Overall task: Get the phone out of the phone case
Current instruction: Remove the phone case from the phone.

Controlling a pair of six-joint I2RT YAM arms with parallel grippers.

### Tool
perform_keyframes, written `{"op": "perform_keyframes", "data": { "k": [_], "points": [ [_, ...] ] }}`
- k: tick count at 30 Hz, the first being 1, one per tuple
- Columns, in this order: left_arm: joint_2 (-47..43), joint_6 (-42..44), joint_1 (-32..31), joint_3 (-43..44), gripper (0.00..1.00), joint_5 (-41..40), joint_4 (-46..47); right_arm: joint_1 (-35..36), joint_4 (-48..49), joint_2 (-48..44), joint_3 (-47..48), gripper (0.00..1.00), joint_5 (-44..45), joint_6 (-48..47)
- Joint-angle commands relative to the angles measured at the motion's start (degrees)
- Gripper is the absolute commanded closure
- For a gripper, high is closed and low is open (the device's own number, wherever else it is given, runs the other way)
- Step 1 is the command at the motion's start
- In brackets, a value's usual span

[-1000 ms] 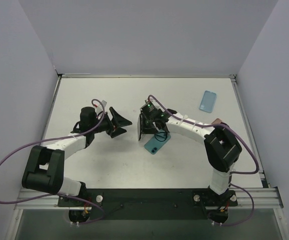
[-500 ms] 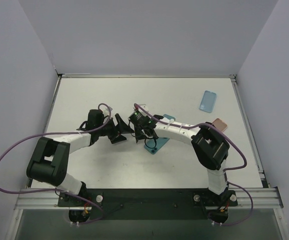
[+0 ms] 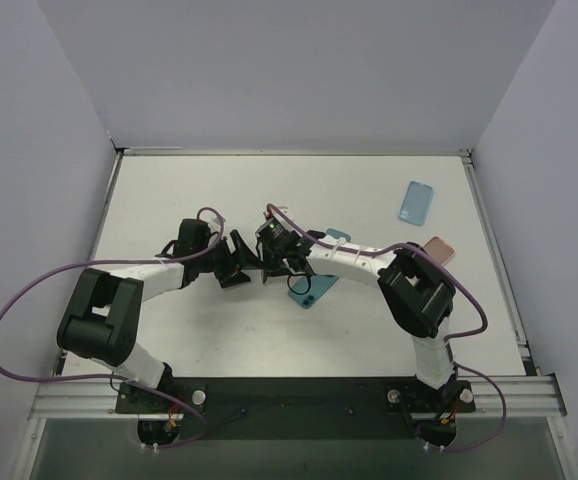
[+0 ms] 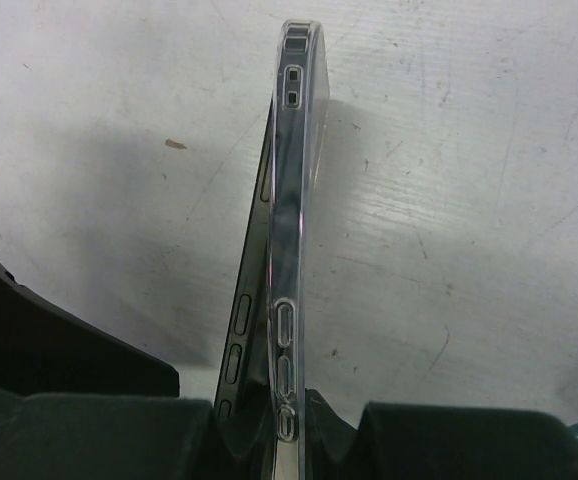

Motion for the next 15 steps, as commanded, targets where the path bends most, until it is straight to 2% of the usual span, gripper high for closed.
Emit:
{"op": "perform_keyframes", "data": {
  "k": [1,15],
  "points": [
    [0.07,1.09,-0.27,2.86,0.18,-0.62,0.06,0.9,1.58,5.57,-1.47,1.0,-6.61,1.06],
    [0.25,0.13,-0.36,5.93,0.21,-3.52,-1.69,1.78,-1.85,3.38,-1.73,1.0,-1.95,-0.61]
  ]
}}
